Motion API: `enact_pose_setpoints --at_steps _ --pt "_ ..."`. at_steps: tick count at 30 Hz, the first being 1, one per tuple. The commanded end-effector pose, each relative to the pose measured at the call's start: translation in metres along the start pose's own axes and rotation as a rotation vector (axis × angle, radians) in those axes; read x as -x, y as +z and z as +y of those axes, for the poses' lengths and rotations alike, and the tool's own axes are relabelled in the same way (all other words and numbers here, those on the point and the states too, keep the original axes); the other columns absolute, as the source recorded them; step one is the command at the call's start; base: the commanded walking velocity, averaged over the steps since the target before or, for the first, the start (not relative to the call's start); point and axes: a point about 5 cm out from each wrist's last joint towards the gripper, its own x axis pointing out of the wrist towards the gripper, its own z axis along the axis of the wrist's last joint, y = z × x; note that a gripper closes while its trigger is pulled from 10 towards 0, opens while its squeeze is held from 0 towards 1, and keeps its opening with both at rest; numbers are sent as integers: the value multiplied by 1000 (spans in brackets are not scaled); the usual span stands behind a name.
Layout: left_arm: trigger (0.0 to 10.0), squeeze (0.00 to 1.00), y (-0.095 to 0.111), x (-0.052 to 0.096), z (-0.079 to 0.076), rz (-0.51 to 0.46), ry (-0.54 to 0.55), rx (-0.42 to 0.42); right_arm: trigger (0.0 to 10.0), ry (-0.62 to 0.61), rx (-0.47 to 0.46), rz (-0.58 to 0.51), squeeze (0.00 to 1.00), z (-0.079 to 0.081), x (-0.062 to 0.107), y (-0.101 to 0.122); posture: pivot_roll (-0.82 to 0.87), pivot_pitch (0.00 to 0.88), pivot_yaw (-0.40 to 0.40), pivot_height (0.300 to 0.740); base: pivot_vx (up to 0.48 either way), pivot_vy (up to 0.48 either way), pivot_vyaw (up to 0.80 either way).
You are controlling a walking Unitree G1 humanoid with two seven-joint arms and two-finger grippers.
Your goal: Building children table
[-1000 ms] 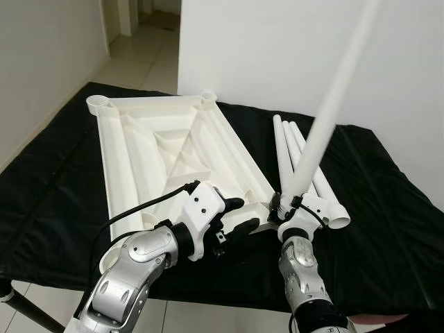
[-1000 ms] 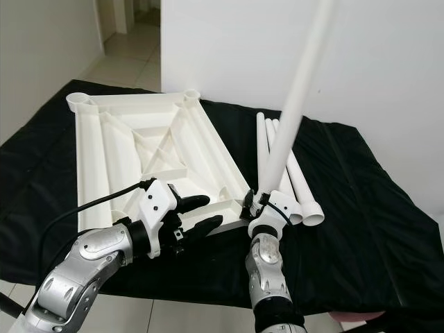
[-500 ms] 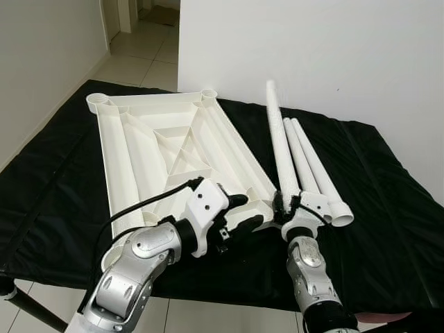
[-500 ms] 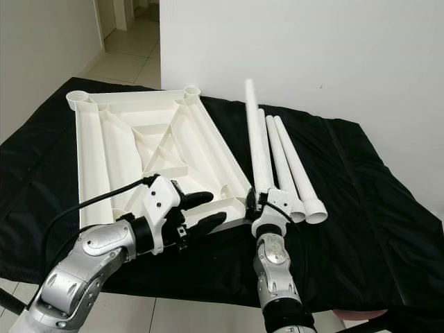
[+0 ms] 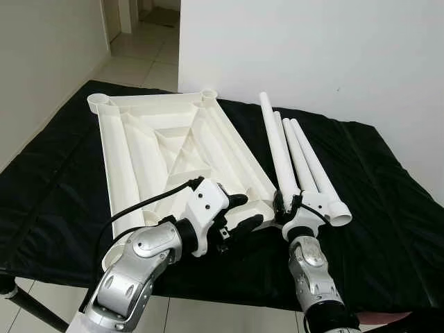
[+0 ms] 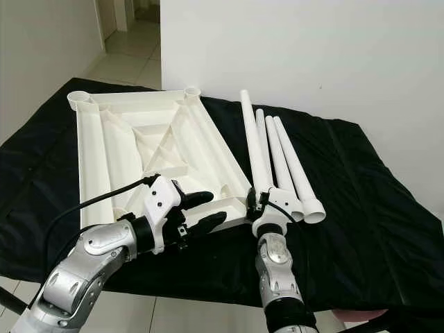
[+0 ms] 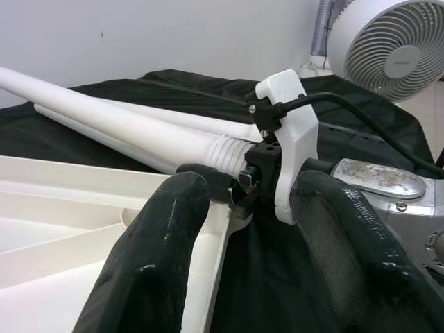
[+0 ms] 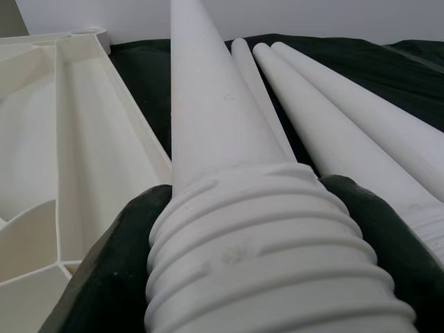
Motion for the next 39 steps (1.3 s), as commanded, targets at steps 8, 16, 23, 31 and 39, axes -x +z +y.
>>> enact_pose_setpoints --at_steps 8,16,23,31,39 --pt "10000 0 1 -2 3 -6 52 -6 10000 -24 22 48 0 -9 1 -7 1 0 -121 740 0 0 0" --pt "10000 0 0 -1 5 0 51 -13 10000 -22 -1 63 1000 -12 0 -9 4 0 -121 740 0 0 0" --pt "10000 0 0 0 6 4 53 -16 10000 -14 46 53 1000 -14 -2 -6 4 0 -121 740 0 0 0" --pt "10000 0 -2 1 5 10 45 -16 10000 23 75 30 0 -12 -3 -3 4 0 -122 740 0 0 0" --pt "10000 0 -3 1 4 15 41 -19 0 92 98 19 0 -6 -6 -1 8 0 -122 740 0 0 0"
